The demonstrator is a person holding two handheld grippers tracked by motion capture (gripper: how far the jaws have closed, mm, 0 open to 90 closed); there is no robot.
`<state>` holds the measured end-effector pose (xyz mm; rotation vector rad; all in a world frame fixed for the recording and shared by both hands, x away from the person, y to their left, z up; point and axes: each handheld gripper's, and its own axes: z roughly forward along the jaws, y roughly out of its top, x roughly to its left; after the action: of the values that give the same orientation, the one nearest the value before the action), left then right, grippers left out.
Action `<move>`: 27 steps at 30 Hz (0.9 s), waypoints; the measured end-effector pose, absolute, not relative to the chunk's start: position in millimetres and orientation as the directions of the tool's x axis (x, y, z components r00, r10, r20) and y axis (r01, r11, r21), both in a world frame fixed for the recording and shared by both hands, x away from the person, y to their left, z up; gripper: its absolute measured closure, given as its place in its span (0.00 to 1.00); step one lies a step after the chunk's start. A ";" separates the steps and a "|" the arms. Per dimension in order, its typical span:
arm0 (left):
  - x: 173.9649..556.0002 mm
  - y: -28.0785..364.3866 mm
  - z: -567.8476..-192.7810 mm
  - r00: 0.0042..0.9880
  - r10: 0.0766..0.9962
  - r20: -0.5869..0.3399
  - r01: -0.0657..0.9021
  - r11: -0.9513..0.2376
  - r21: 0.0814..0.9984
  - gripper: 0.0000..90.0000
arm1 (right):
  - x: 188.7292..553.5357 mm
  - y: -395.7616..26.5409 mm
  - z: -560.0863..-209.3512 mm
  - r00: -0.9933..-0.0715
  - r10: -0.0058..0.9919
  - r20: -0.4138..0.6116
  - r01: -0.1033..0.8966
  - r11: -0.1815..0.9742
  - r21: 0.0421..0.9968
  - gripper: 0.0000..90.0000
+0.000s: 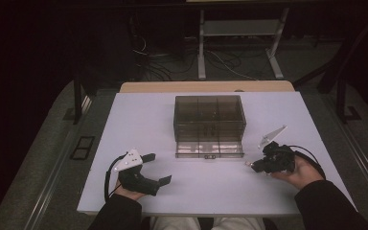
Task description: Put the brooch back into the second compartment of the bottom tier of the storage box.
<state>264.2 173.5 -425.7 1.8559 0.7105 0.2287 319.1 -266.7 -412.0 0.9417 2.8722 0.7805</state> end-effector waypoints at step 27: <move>264.3 173.5 -425.7 0.801 0.571 -0.178 0.365 -0.232 0.902 0.00 | 330.1 -260.7 -380.5 -0.826 0.552 0.112 0.522 0.674 0.523 0.88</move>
<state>264.3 173.5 -425.7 1.8505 0.7136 0.2255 330.1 -260.7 -380.5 0.9064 2.8240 0.8552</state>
